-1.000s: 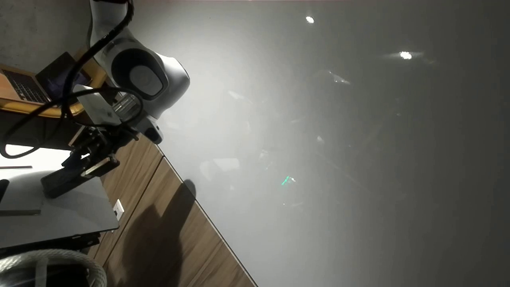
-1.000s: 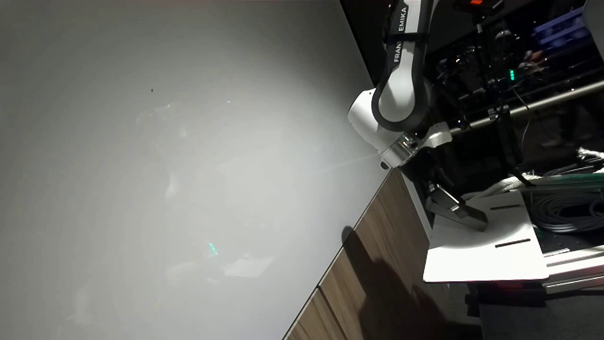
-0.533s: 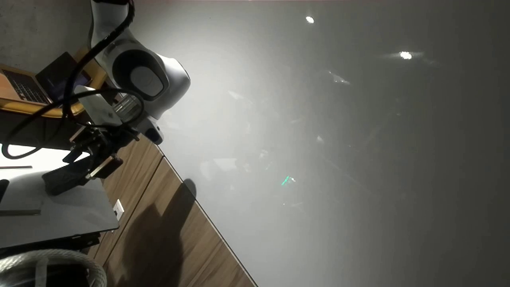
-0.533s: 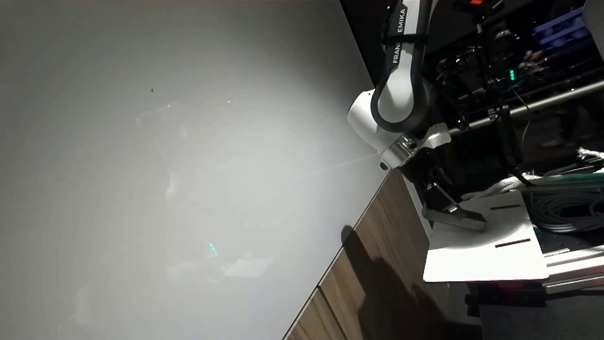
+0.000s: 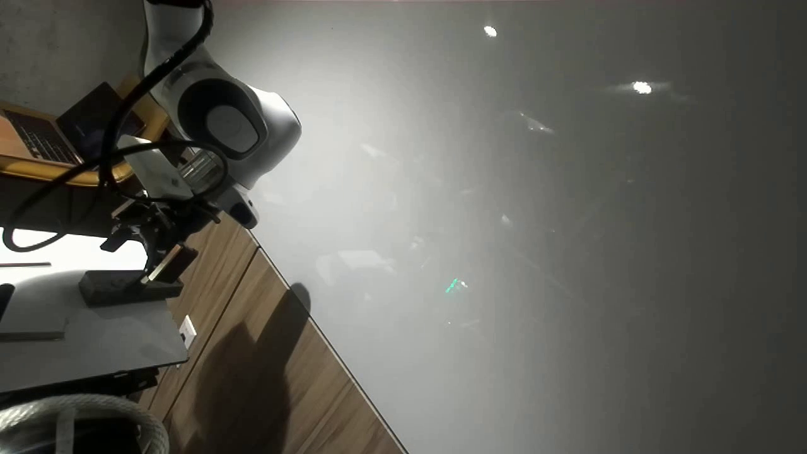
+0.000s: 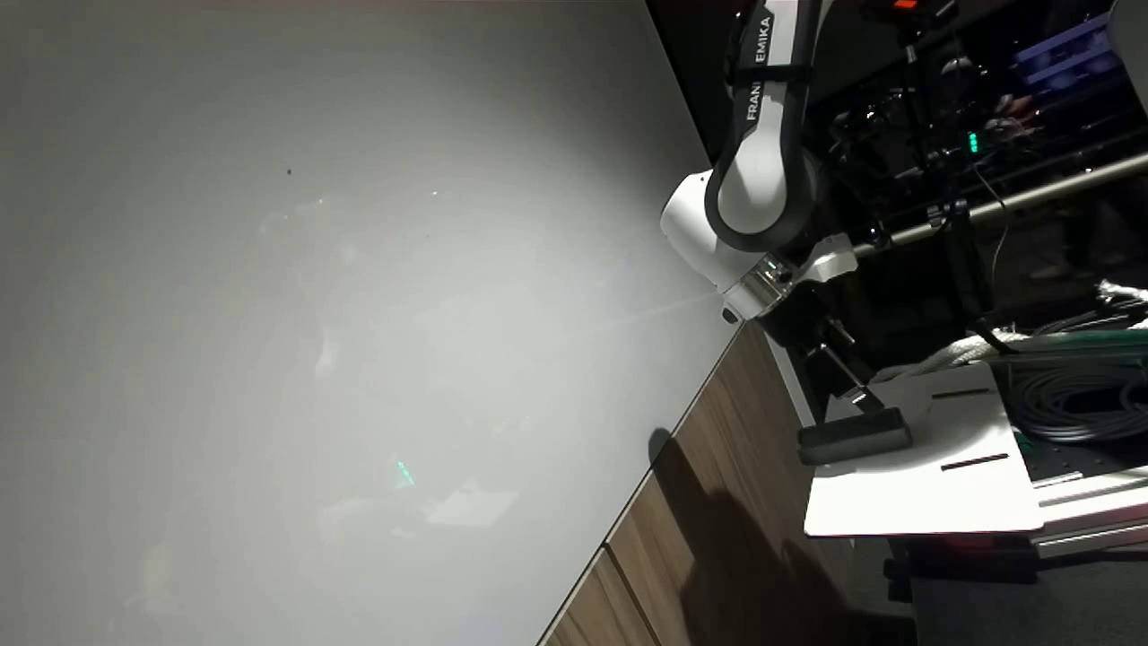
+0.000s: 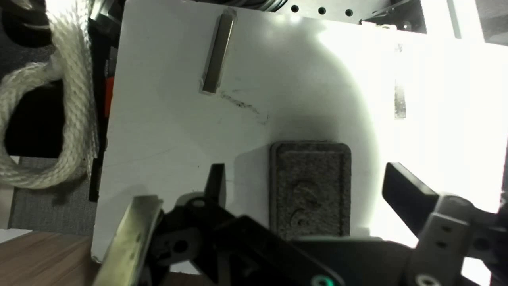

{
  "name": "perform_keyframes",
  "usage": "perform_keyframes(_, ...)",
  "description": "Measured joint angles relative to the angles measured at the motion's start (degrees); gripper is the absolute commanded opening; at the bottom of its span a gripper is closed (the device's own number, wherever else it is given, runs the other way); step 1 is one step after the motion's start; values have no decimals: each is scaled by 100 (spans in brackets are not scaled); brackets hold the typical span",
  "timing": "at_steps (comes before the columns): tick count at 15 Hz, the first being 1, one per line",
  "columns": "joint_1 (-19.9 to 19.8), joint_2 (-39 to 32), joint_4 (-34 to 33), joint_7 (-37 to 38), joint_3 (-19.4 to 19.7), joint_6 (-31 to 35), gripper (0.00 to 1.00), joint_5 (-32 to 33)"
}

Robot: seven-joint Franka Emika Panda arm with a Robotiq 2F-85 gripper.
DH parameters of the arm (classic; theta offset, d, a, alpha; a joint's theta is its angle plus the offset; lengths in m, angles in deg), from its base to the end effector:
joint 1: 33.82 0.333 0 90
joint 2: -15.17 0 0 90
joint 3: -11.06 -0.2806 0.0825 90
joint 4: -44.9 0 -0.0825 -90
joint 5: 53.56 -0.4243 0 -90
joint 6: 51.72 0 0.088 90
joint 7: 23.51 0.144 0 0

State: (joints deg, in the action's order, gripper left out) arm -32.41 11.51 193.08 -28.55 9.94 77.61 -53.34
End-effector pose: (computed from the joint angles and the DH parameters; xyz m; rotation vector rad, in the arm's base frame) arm 0.3990 0.0177 0.1059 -3.0670 -0.2079 0.6116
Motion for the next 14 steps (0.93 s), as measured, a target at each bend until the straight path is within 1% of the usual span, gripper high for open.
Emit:
perform_keyframes(10, 17, -3, 30, -123, -22, 143, 100, 0)
perform_keyframes(14, 63, -49, 126, -134, -96, 494, 100, 18)
